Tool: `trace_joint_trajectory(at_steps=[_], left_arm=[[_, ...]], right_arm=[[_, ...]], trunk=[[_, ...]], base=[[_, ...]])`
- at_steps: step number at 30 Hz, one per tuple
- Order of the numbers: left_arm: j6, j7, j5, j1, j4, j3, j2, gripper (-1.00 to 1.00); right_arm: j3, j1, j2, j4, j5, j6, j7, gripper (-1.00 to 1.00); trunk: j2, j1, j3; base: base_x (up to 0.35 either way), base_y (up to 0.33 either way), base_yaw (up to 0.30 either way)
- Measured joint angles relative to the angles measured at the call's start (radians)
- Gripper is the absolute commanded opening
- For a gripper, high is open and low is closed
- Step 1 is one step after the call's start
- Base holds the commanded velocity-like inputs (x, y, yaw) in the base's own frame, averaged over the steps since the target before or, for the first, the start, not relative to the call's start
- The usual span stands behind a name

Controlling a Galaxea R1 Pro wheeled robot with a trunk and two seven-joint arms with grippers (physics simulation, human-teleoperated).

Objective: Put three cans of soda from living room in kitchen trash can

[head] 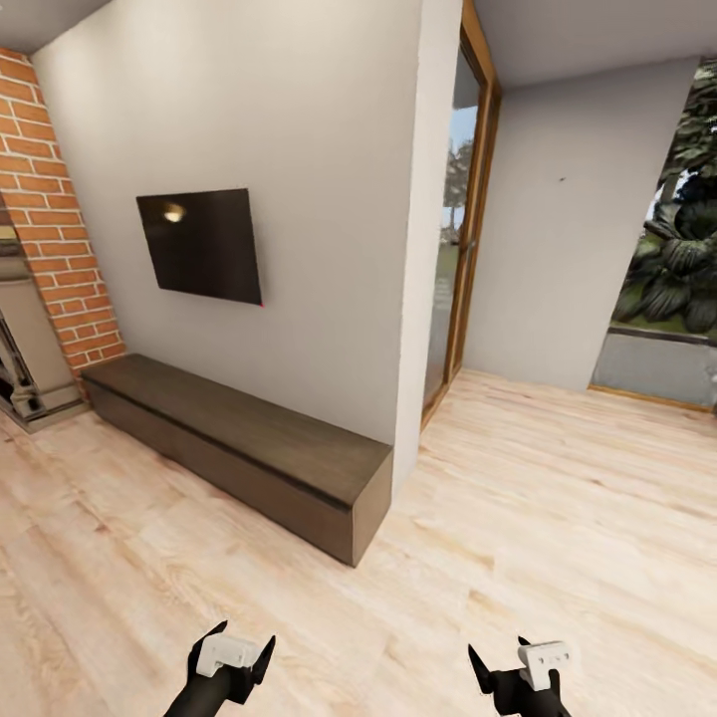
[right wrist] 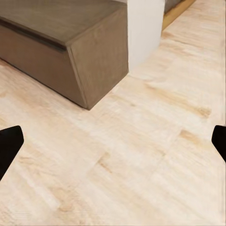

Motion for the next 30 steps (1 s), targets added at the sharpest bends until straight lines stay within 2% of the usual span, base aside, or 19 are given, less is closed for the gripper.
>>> trace_joint_trajectory(at_steps=[10, 22, 30], left_arm=[[0.000, 0.000, -0.001, 0.000, 0.000, -0.001, 0.000, 1.00], [0.000, 0.001, 0.000, 0.000, 0.002, -0.001, 0.000, 1.00], [0.000, 0.001, 0.001, 0.000, 0.002, 0.002, -0.001, 1.00]], right_arm=[[-0.027, 0.000, 0.002, 0.000, 0.000, 0.000, 0.000, 1.00], [-0.030, -0.001, 0.003, 0.000, 0.000, -0.001, 0.000, 1.00], [-0.026, -0.001, 0.006, 0.000, 0.000, 0.000, -0.001, 1.00]], trunk=[[0.000, 0.000, -0.003], [0.000, 0.000, -0.004], [0.000, 0.000, -0.004]], base=[[0.239, -0.199, -0.192], [0.221, -0.211, -0.029], [0.074, -0.077, -0.053]])
